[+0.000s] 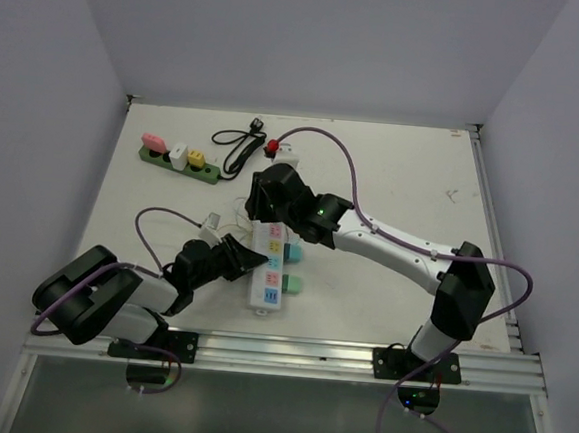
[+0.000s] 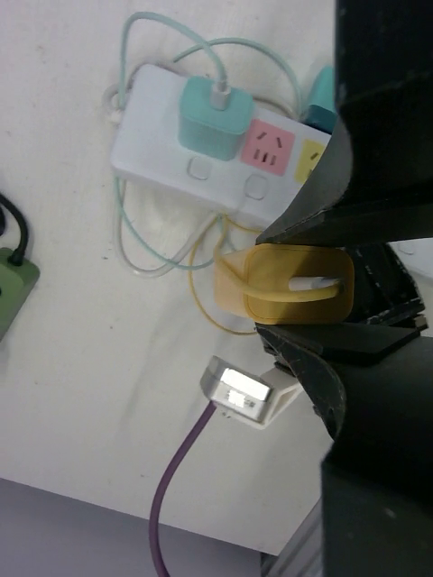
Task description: Pull the plug off the socket
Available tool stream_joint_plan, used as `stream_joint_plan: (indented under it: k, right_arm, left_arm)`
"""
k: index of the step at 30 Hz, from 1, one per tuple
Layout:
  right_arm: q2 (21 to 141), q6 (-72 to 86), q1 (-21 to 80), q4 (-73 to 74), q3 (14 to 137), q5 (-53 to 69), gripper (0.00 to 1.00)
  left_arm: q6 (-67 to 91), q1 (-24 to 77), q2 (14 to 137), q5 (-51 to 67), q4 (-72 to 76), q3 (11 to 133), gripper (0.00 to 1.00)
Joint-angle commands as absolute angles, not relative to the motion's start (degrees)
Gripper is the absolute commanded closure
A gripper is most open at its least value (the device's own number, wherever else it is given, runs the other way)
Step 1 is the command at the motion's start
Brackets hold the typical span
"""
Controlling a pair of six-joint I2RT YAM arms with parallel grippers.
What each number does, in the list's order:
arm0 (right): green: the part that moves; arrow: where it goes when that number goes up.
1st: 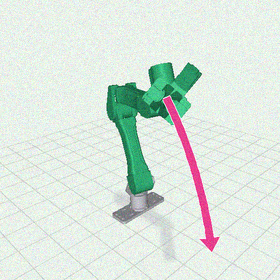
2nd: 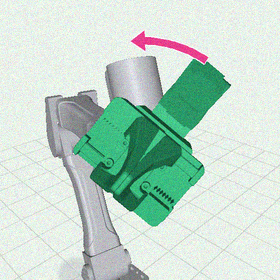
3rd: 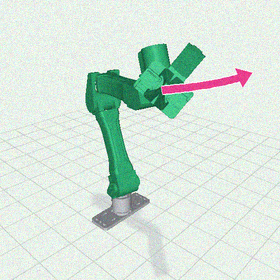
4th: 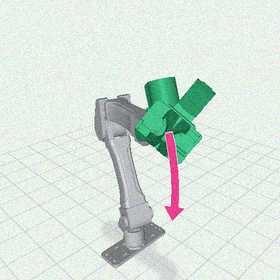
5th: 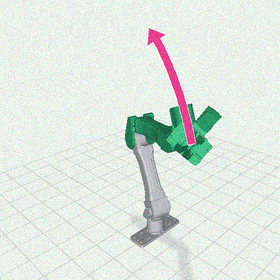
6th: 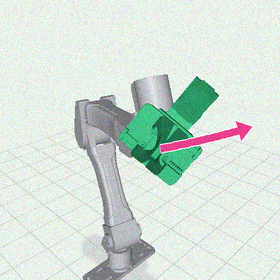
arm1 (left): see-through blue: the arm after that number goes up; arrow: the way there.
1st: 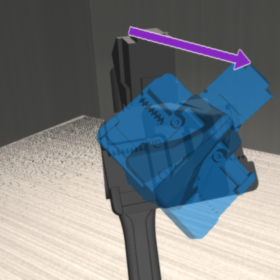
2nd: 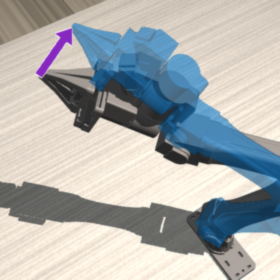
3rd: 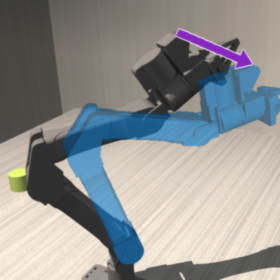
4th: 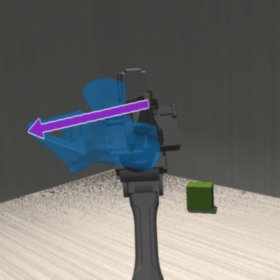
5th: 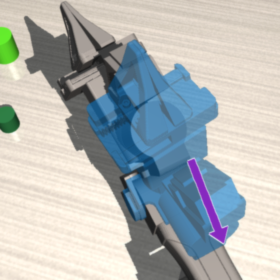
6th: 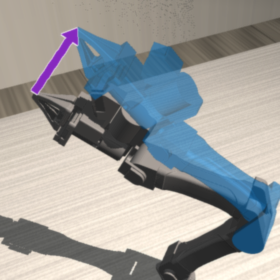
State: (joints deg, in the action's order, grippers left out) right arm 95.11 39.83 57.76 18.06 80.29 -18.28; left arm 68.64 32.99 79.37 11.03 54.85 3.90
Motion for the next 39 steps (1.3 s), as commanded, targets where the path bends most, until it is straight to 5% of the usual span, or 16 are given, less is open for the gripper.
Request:
stream_joint_plan:
  k: [1,15,32,36,39]
  right_arm:
    - [98.4,33.6,55.6,18.2,88.0,-16.1,1.0]
    - [113.0,25.6,42.7,20.8,106.0,-11.0,1.0]
    - [113.7,33.1,23.9,18.9,87.7,-10.5,1.0]
    - [112.2,36.6,19.5,18.5,83.0,-9.8,0.95]
    - [110.8,35.9,18.2,17.6,80.3,-7.7,0.82]
  left_arm:
    - [64.6,34.2,77.8,12.9,51.9,2.6,1.0]
    - [61.0,38.0,72.2,19.0,52.6,4.9,1.0]
    - [59.4,38.3,70.8,24.5,59.2,4.3,1.0]
    - [59.2,38.3,70.2,23.9,58.4,3.9,1.0]
    - [59.1,38.3,70.1,22.9,57.3,4.0,1.0]
